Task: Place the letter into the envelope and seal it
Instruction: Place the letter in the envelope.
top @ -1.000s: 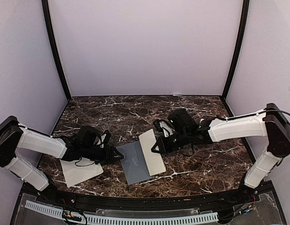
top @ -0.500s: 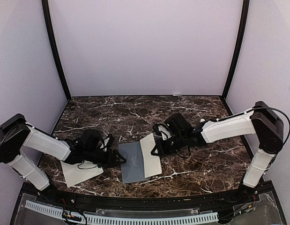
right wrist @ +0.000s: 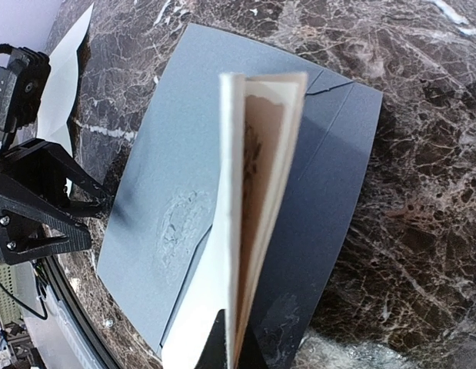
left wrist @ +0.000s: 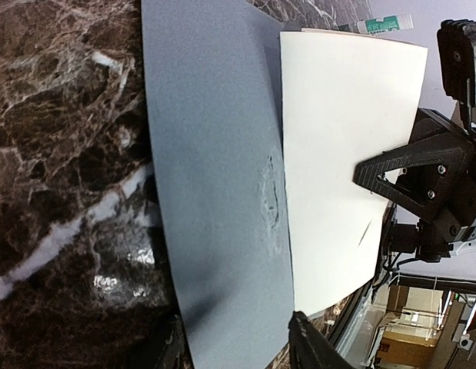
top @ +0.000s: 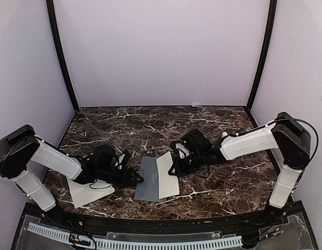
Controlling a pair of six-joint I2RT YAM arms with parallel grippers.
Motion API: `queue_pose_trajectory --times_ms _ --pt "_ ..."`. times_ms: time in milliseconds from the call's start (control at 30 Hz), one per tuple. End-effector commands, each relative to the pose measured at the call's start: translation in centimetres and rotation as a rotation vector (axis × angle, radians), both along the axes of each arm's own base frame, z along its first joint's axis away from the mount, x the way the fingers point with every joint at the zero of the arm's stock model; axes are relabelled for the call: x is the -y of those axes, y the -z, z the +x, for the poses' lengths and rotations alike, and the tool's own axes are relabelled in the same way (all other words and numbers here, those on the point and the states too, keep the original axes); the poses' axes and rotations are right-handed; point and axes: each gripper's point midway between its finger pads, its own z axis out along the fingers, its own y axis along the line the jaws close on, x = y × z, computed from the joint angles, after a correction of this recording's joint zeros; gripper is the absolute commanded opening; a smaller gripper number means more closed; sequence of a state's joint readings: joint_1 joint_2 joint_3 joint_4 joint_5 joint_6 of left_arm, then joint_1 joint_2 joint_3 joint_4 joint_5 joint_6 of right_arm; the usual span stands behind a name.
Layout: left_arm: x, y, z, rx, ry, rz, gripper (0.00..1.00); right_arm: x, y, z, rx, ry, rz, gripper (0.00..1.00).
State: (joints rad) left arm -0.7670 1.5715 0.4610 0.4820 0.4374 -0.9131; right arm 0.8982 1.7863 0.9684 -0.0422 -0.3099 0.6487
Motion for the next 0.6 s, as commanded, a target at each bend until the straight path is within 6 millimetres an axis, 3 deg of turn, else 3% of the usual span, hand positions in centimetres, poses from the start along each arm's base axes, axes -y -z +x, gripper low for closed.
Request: queue_pose_trajectory --times_ms 0,567 --pt "-0.1 0.4 -0.4 -0.028 -0.01 0.005 0.45 0.2 0.5 0.8 0.01 0.046 0.005 0.0" --pt "0.2 0.6 -0.9 -0.05 -0.022 -0.045 0.43 2.1 -0.4 1.2 0.01 0.186 0.011 0.0"
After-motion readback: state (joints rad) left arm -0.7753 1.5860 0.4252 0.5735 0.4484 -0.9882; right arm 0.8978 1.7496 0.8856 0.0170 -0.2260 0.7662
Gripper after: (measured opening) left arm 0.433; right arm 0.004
